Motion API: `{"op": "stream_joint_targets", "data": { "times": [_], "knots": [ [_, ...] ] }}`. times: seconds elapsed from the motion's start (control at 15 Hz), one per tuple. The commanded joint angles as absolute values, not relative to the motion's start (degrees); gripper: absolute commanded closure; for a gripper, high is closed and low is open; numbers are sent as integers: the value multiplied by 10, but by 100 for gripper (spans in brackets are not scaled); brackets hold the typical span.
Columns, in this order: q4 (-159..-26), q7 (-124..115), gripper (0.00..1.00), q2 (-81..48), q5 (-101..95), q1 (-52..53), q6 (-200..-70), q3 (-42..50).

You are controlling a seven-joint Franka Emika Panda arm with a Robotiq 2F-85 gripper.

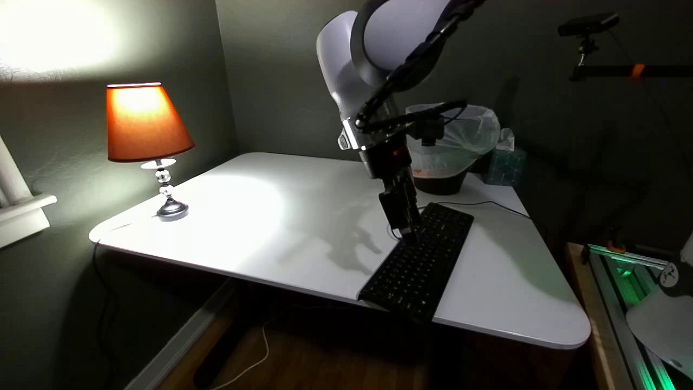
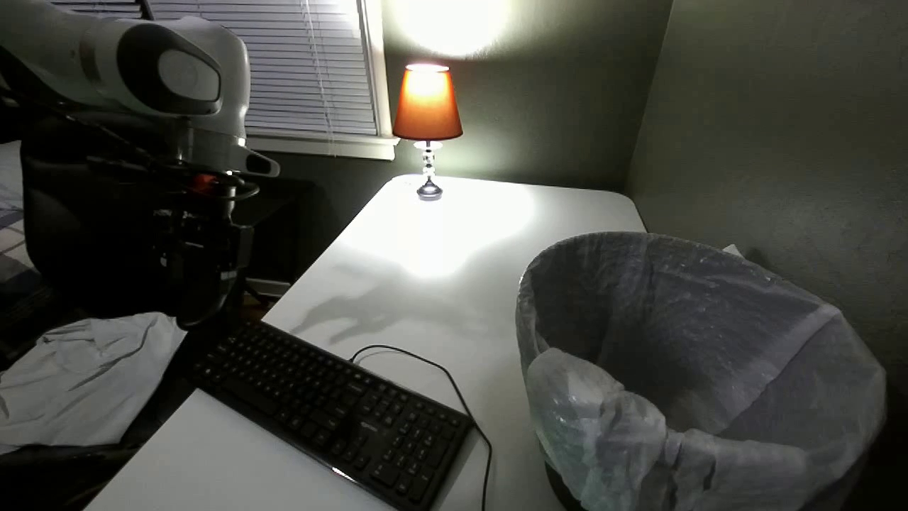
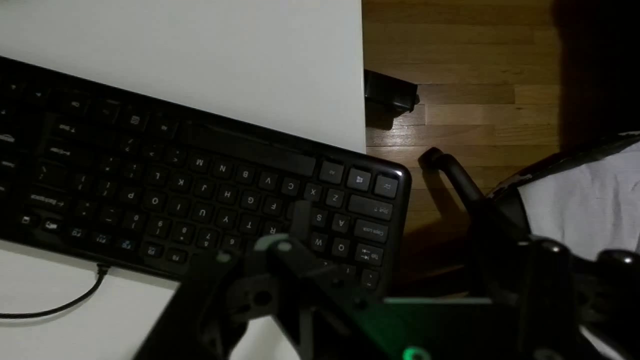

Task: Press a button on the left side of the keyboard

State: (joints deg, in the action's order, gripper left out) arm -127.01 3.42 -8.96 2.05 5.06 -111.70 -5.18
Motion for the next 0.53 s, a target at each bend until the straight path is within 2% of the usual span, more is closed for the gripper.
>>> {"op": "stream_joint_targets", "data": {
  "times": [0.0,0.4,0.47],
  "knots": [
    [-1293,17,50,-94,33,52,-1159,-54],
    [-1321,-31,96,-104,26,63,-1197,-58],
    [-1324,-36,99,-105,32,63,-1200,-59]
  ]
}}
